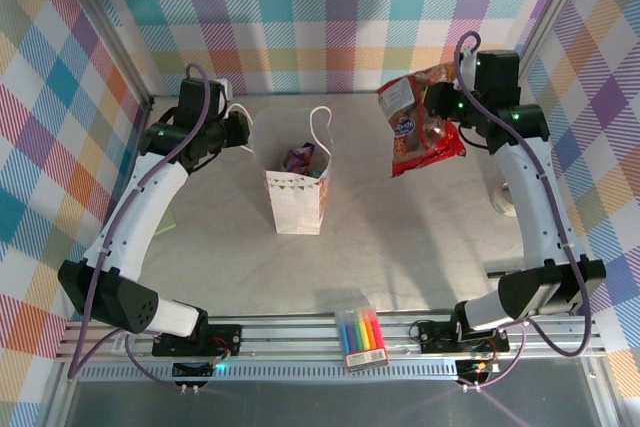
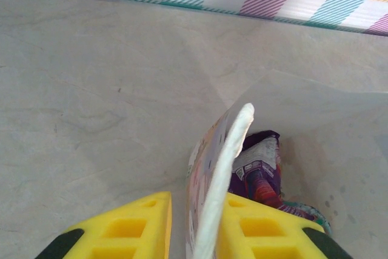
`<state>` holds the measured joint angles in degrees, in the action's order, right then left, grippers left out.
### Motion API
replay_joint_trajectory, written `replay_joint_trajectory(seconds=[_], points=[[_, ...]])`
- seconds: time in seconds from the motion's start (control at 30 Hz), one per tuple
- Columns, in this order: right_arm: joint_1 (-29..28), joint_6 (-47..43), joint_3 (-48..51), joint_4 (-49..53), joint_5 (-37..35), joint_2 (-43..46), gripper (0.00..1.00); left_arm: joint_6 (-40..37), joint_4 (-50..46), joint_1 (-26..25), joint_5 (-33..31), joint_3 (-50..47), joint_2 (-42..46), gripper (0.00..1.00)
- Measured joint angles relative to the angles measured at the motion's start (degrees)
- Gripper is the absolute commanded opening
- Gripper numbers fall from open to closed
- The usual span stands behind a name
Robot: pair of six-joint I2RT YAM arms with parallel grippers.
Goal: Place the snacks into the paper bag
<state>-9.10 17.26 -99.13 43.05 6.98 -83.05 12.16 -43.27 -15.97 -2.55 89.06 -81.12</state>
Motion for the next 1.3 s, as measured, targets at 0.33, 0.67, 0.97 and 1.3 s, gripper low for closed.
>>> replay_joint_trajectory(seconds=[0.33, 0.67, 0.97, 1.3], points=[[-11.5, -0.2, -18.8, 8.6, -7.2, -3.1, 0.0, 0.2, 0.4, 0.0, 0.1, -0.8, 0.9, 0.25], [-15.4, -0.3, -25.2, 9.7, -13.1, -6.5, 0.0, 0.2, 2.1, 0.0, 0.1, -2.6, 2.4, 0.25], [-20.9, 2.4, -28.3, 7.0, -11.9, -8.3, 0.0, 0.3, 3.2, 0.2, 0.8, -4.1, 3.3, 0.25], [-23.1, 5.3, -31.4, 0.7, -9.5, -8.9, 0.0, 1.5, 3.6, 0.4, 1.7, -5.4, 3.7, 0.25]])
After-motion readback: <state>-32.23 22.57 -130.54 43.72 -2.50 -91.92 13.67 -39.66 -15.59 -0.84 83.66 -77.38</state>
